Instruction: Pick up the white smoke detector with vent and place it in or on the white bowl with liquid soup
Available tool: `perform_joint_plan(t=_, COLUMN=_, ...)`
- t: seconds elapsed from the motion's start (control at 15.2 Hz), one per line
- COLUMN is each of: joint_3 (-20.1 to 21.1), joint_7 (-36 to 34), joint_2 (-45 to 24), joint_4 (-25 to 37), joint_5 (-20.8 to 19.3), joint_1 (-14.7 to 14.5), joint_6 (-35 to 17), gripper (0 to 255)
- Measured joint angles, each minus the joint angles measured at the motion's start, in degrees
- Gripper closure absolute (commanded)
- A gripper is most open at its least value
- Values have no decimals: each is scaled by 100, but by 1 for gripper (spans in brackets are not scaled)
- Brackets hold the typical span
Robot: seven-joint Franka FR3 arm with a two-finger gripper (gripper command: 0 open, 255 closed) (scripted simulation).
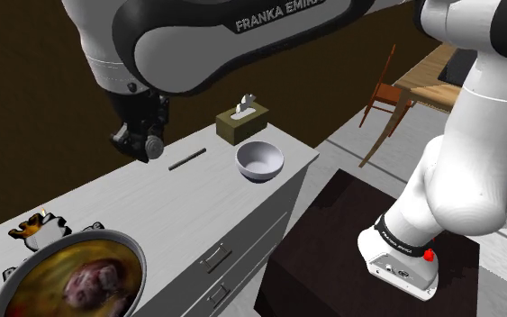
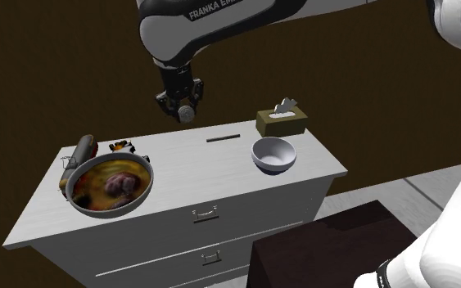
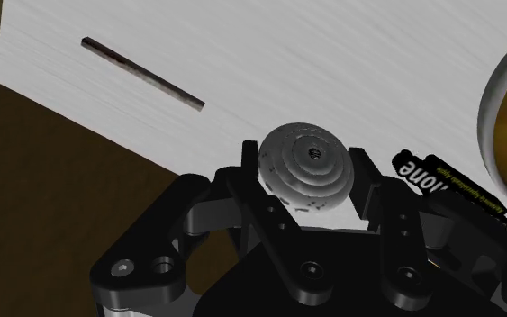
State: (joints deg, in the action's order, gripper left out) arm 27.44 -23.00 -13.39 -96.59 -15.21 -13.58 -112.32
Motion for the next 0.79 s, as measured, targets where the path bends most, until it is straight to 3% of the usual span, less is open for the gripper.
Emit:
perform_joint_plan(t=0.33, joint_3=176, joint_7=-653, joint_2=-378, joint_4=514, joint_5=-245, joint_1=-517, joint_6=305, gripper=255)
perform_joint_plan(t=0.79, joint_3=275, joint_7=-1471, joint_2=-1293, joint_4=1747, joint_5=-710, joint_1=-1431, joint_6=877, gripper=255)
